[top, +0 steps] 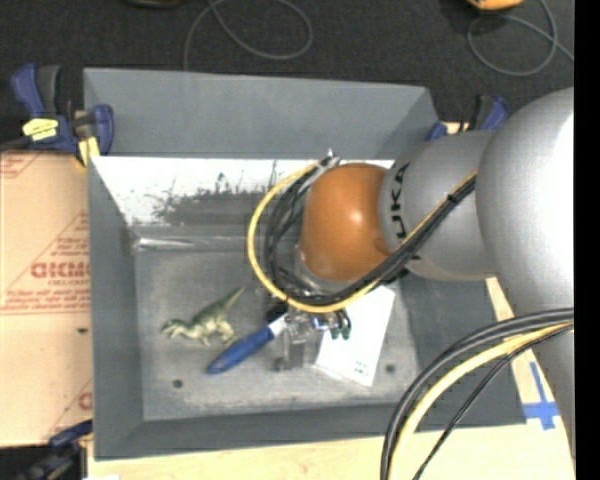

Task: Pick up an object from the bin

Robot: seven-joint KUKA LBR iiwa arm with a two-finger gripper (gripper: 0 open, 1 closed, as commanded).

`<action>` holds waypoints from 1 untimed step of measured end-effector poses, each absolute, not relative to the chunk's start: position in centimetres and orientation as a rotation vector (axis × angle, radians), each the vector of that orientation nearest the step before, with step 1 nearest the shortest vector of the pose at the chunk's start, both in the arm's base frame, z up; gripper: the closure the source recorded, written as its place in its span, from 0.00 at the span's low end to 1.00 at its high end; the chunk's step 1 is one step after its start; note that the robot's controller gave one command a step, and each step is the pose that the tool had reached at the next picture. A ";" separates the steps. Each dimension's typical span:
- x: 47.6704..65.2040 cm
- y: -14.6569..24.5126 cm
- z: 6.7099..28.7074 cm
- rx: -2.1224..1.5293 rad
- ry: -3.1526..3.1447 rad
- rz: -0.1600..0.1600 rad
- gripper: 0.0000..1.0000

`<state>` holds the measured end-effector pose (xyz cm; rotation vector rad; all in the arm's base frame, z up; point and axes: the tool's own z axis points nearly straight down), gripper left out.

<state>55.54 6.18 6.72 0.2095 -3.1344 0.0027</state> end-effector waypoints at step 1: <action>55.9 6.2 7.1 0.250 -3.137 0.002 0.00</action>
Offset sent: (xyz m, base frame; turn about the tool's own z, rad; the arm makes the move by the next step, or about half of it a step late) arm 0.0051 -0.0167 0.0028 0.0233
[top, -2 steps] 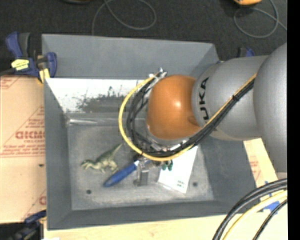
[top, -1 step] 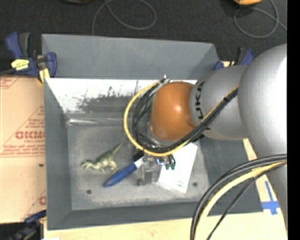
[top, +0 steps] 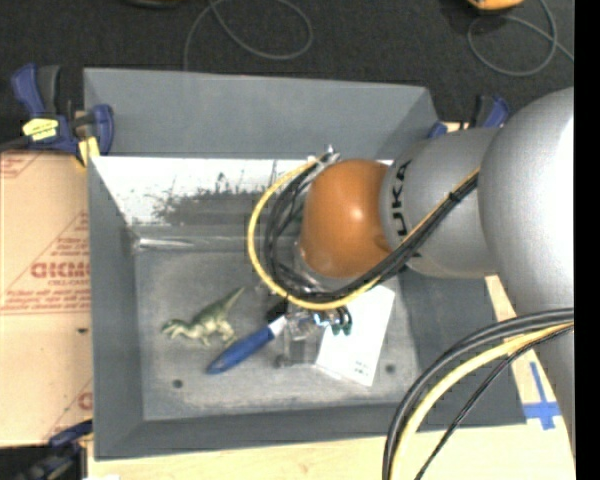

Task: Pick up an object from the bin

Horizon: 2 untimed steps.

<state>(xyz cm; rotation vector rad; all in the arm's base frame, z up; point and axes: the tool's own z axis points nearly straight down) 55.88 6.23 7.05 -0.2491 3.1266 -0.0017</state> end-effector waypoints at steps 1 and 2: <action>56.2 4.5 7.1 -0.173 3.130 0.002 0.00; 55.9 6.2 7.1 -0.243 3.126 0.000 1.00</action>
Offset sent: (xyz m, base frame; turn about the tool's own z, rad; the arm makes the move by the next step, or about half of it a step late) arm 0.0000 0.0000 0.0000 0.0000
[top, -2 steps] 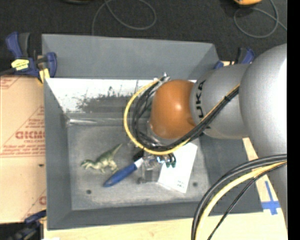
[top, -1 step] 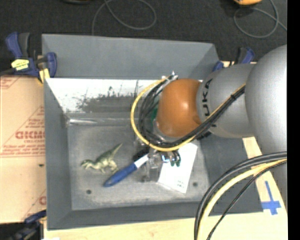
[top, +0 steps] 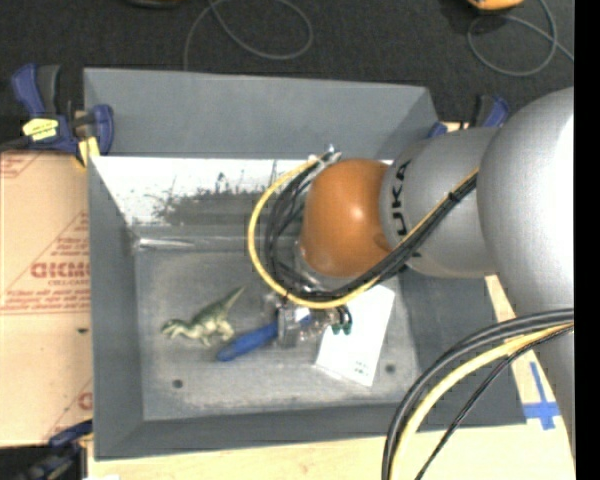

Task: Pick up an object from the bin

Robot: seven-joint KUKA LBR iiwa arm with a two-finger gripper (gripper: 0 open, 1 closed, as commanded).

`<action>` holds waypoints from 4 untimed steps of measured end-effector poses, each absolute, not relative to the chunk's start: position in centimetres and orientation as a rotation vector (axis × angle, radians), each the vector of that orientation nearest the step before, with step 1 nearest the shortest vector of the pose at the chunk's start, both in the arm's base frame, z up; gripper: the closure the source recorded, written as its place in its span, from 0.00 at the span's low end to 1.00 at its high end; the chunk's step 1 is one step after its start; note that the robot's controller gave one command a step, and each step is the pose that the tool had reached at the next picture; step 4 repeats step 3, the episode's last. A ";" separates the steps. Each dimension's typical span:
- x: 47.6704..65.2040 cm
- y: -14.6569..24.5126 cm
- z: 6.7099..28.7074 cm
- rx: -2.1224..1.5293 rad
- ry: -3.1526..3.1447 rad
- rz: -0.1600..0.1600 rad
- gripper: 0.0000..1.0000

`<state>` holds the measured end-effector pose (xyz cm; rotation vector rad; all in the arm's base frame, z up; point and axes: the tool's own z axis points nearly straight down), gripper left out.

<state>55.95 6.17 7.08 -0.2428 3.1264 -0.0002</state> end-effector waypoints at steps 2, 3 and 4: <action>55.8 6.2 7.4 -0.241 3.129 0.000 1.00; 55.8 6.1 8.8 -0.239 3.132 0.000 1.00; 55.8 6.1 8.8 -0.239 3.132 0.000 1.00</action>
Offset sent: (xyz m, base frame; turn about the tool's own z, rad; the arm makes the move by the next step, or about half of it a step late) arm 0.0000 0.0001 0.0480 0.0000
